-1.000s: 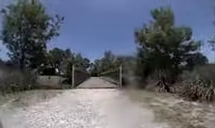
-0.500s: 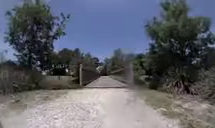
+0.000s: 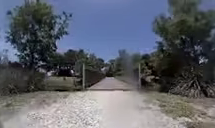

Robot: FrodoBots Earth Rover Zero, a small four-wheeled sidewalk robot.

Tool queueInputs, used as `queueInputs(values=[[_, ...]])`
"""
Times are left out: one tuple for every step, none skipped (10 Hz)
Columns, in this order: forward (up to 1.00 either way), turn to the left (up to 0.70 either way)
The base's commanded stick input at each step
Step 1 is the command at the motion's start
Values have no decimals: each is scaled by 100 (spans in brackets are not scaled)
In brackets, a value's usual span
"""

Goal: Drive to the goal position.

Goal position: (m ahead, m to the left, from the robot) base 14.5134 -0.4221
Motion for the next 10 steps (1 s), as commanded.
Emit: queueInputs(values=[[70,-11],[70,-14],[70,-14],[70,-13],[70,-1],[70,0],[70,0],[70,0],[70,0],[70,0]])
